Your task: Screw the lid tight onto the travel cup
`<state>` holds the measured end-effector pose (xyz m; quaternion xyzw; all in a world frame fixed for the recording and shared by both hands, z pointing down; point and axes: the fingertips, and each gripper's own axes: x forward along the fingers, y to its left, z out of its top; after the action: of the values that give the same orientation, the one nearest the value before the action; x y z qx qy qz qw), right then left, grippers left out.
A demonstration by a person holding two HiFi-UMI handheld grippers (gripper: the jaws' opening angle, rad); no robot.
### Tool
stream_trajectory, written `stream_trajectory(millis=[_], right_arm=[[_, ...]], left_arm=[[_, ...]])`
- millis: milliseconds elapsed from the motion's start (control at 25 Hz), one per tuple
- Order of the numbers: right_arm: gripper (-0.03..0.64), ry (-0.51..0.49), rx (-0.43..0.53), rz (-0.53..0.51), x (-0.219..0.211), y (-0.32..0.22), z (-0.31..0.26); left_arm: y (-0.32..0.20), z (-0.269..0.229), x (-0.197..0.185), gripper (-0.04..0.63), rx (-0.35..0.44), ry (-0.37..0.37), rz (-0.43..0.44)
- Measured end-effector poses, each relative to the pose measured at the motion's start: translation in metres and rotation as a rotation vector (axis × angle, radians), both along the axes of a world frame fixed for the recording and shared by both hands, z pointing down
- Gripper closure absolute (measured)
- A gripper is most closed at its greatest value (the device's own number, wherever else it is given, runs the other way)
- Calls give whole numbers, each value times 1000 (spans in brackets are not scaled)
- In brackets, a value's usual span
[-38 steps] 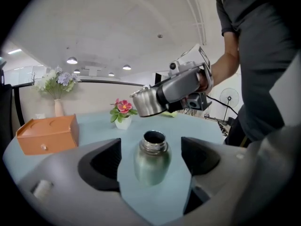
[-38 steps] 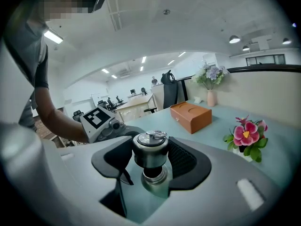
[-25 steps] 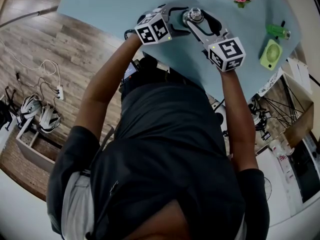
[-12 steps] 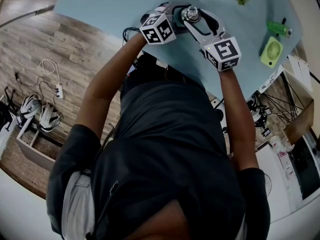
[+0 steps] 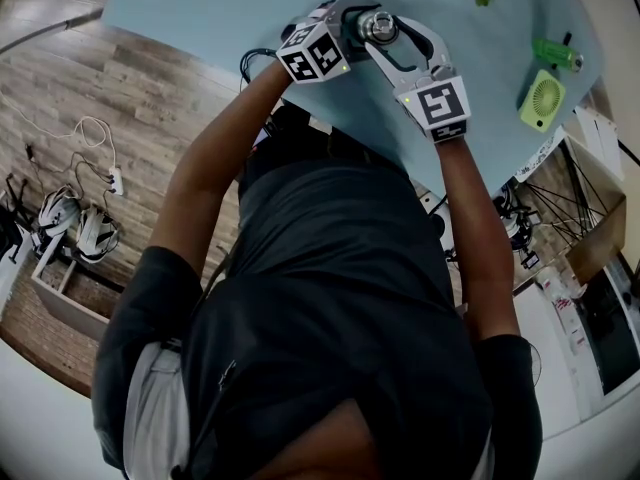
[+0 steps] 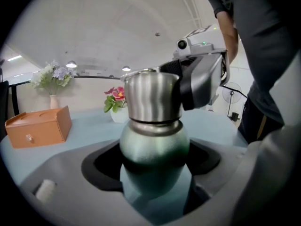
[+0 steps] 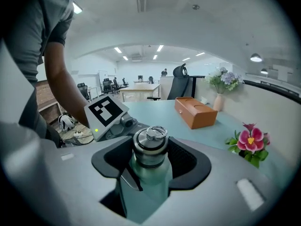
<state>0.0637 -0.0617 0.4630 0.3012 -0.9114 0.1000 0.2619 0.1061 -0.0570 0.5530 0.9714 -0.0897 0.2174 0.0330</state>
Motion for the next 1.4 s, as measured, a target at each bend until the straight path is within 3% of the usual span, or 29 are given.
stream_trajectory(millis=[160,560,720,880,1040,1160,1280,1400], right_arm=[[379,83,37,-35,-3,2,2],[380,29,-8,-25,0,4,1],[376,81,-39,-108,1,9,0],[359,213,14,-351,2,12,-14],[359,490,166,-782,2,22,-7],[359,632,270,-1069,-2,28,1],[359,700,309,-1232,-2,27,7],[376,710,292,-1294,-2,23,8]], left_arm=[[-1,-2,-1,164,8,38,-10],[1,-3,-2,164,13,49,-8],[1,-2,-1,164,12,47,-10],[-1,-2,0,164,10,49,-8],[0,-3,-1,164,10,49,-7],[0,-2,0,164,9,48,-8],[-1,-2,0,164,9,48,-8],[-2,-1,1,164,10,49,-6]])
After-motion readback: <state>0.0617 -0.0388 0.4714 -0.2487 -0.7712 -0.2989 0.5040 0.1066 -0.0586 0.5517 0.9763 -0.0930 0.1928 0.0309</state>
